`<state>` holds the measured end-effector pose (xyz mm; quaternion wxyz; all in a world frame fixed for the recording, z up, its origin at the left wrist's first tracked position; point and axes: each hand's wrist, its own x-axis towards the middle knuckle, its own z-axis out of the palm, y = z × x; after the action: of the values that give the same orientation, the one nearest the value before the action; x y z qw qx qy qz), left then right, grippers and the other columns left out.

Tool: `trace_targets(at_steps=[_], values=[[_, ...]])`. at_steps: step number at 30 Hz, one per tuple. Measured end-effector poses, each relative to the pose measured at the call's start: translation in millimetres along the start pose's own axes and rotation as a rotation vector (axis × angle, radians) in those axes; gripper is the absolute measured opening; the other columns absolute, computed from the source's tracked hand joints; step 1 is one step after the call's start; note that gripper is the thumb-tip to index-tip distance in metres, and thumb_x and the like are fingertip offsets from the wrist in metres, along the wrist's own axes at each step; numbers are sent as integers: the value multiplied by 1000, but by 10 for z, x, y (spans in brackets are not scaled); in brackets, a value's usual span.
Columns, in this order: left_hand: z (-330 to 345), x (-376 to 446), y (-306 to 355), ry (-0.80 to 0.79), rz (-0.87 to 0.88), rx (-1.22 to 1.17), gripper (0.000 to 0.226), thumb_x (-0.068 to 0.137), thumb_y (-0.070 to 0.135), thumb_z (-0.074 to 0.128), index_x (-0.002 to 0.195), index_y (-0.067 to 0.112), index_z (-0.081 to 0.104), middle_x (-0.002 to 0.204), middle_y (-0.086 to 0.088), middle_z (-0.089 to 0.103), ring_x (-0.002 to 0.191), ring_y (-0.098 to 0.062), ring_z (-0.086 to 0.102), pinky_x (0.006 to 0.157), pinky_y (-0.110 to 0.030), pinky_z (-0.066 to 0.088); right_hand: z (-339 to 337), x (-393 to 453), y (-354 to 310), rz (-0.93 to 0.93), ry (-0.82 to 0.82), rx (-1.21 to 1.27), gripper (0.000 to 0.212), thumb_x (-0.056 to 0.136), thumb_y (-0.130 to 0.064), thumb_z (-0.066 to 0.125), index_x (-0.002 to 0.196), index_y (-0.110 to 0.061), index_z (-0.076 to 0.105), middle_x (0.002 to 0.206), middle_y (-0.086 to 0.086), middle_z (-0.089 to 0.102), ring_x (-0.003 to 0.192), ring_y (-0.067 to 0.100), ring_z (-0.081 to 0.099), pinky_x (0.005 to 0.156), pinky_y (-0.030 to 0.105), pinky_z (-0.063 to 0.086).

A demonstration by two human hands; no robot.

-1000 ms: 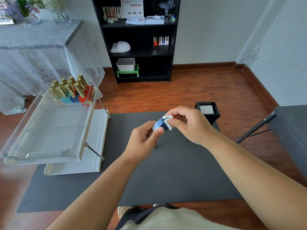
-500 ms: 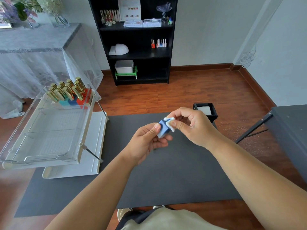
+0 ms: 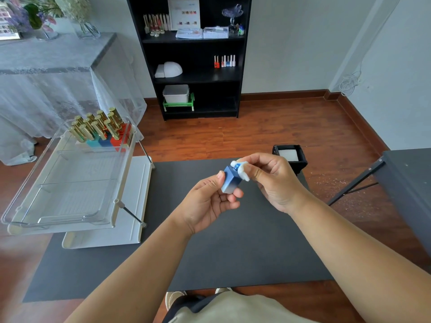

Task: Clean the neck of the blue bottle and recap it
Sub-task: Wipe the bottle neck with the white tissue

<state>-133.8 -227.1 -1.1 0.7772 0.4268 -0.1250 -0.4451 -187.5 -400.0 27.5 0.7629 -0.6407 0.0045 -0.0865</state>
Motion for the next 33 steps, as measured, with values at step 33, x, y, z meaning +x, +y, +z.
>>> trace_targets(at_steps=[33], values=[[-43, -77, -209, 448, 602, 934, 15, 94, 29, 66, 109, 28, 66, 78, 28, 66, 64, 2, 59, 61, -6, 41, 179, 211, -113, 218, 227, -406, 16, 80, -7, 72, 66, -16, 72, 69, -13, 74, 62, -1, 68, 53, 8, 47]])
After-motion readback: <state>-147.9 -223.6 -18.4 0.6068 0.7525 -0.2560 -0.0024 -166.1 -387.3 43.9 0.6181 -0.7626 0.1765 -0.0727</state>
